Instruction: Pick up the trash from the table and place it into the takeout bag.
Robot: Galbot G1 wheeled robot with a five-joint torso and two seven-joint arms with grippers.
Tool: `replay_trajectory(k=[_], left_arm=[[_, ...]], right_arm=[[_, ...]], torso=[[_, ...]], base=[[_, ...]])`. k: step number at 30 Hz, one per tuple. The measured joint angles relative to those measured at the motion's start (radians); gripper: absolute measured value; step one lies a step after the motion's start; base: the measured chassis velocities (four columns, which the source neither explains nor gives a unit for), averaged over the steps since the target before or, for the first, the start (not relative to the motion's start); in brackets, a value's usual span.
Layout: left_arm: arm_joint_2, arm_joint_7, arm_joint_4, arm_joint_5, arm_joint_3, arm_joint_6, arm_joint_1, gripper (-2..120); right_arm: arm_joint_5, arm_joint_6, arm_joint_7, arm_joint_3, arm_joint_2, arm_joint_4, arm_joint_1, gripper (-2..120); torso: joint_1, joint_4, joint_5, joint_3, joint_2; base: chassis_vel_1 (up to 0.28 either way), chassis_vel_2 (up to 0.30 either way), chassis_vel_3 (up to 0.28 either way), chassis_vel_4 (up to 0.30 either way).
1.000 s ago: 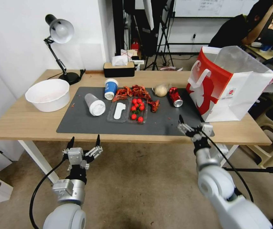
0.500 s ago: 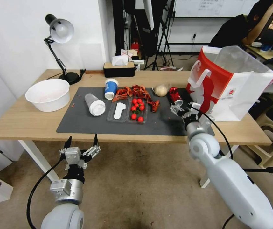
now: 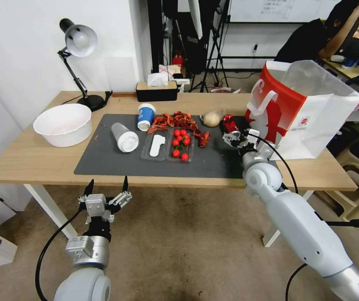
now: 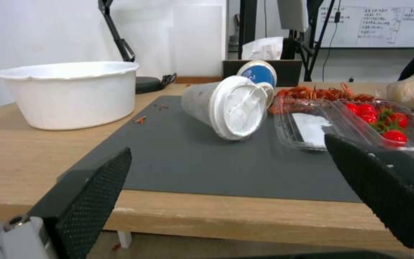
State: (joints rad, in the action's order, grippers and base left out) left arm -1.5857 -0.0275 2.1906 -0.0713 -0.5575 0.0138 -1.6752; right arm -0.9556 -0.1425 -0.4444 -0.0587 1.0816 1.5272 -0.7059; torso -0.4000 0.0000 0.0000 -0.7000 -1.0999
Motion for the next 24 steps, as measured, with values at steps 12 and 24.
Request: replay_trajectory(k=[12, 24], left_arm=[[-0.002, -0.001, -0.006, 0.002, -0.001, 0.006, -0.002, 100], [-0.002, -0.001, -0.009, 0.008, 0.004, 0.009, -0.003, 100]], right_arm=[[0.0, -0.002, -0.004, 0.027, 0.018, -0.066, 0.038, 62], [0.005, 0.004, -0.003, 0.018, 0.014, -0.033, 0.014, 51]], torso=[[0.0, 0.0, 0.0, 0.0, 0.0], [0.0, 0.0, 0.0002, 0.0, 0.0]], base=[[0.0, 0.0, 0.0, 0.0], [0.0, 0.0, 0.0, 0.0]])
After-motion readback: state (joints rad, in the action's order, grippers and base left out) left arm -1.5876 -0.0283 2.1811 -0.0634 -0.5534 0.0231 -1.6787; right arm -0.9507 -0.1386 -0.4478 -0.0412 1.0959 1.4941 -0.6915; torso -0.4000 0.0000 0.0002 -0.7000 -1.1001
